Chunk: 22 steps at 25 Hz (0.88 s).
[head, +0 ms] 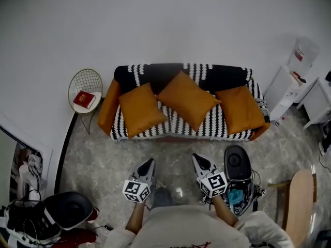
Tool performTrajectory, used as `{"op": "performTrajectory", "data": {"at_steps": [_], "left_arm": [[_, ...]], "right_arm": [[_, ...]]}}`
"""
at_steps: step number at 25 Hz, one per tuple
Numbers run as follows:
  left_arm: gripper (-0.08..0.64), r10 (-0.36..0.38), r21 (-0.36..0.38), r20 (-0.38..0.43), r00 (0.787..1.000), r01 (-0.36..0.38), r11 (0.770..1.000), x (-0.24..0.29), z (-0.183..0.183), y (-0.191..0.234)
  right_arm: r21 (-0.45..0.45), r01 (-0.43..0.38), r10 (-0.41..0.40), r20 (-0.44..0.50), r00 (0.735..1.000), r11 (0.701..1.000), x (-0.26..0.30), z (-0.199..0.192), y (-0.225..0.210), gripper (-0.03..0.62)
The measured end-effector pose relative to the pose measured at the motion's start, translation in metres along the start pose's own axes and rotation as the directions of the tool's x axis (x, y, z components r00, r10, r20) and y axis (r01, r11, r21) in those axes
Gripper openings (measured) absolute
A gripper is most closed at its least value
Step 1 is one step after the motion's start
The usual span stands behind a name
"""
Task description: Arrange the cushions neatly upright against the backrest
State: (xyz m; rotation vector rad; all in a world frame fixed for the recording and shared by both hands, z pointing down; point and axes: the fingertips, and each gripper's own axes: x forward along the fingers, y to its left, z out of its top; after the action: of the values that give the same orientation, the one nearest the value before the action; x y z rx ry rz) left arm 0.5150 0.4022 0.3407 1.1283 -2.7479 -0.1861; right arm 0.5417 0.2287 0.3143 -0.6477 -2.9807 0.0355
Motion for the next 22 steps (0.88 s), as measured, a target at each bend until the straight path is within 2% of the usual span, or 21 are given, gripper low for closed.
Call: {"op": "performTrajectory", "data": {"at_steps": [8, 22], "left_arm": [[0.04, -0.028, 0.002, 0.017, 0.999, 0.028, 1.0, 0.043, 0.036, 0.074], [0.04, -0.098, 0.011, 0.008, 0.995, 0.098, 0.995, 0.1, 0.064, 0.194]], "right_arm": [[-0.028, 0.01, -0.011, -0.012, 1.0, 1.0, 0.085, 0.022, -0.012, 0.026], [-0.036, 0.064, -0.064, -0.012, 0.998, 0.997, 0.225, 0.033, -0.015, 0.026]]}}
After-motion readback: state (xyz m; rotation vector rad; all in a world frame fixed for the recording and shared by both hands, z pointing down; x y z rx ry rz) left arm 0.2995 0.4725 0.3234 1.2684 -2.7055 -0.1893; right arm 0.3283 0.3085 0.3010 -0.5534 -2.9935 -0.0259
